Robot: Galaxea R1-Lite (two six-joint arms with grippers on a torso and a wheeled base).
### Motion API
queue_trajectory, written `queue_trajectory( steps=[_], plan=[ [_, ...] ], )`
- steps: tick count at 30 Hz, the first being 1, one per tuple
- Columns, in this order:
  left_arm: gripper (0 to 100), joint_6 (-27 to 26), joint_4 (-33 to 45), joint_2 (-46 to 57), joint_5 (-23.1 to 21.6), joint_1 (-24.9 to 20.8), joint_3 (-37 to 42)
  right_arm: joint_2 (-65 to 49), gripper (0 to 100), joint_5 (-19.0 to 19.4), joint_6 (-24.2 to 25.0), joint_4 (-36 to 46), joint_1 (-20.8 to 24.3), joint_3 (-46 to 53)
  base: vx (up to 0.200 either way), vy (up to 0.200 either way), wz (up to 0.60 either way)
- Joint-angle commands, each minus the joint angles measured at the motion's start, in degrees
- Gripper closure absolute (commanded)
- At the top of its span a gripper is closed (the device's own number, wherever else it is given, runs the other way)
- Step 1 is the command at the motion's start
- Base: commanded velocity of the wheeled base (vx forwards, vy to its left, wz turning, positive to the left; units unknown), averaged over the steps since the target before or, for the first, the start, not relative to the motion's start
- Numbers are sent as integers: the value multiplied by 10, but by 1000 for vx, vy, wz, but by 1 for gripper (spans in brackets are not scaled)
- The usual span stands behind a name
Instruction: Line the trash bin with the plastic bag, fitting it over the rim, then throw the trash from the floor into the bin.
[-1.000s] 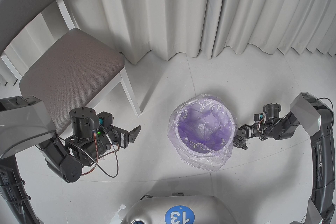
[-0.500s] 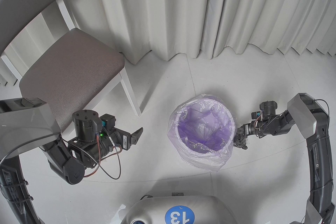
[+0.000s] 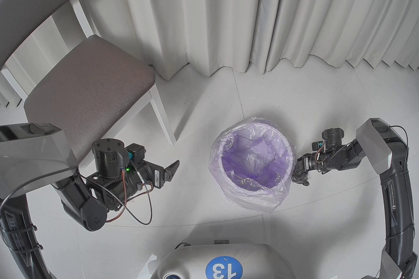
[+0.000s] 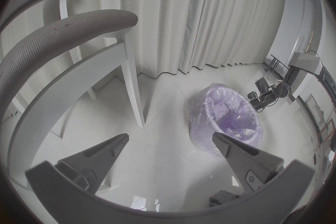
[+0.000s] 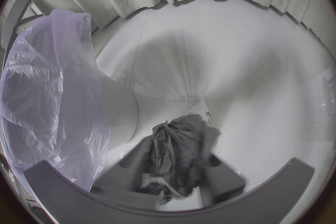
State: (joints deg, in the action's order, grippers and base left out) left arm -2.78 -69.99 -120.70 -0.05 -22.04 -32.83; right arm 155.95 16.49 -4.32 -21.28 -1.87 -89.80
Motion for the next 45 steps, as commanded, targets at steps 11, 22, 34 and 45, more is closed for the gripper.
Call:
queue_trajectory(
  steps=[11, 22, 34, 45],
  plan=[
    [0, 26, -177, -23, 64, -21, 110, -29, 100, 10, 28, -10, -56, 47, 0, 0, 0],
    [0, 10, -198, 35, 108, -16, 116, -72, 100, 20, 63, -77, -106, 101, 0, 0, 0],
    [0, -8, -118, 130, 108, 7, 30, -228, 100, 20, 72, -142, -138, 161, 0, 0, 0],
    [0, -8, -16, 246, 126, -15, 5, -415, 100, 40, 109, -425, -6, 401, 0, 0, 0]
  ],
)
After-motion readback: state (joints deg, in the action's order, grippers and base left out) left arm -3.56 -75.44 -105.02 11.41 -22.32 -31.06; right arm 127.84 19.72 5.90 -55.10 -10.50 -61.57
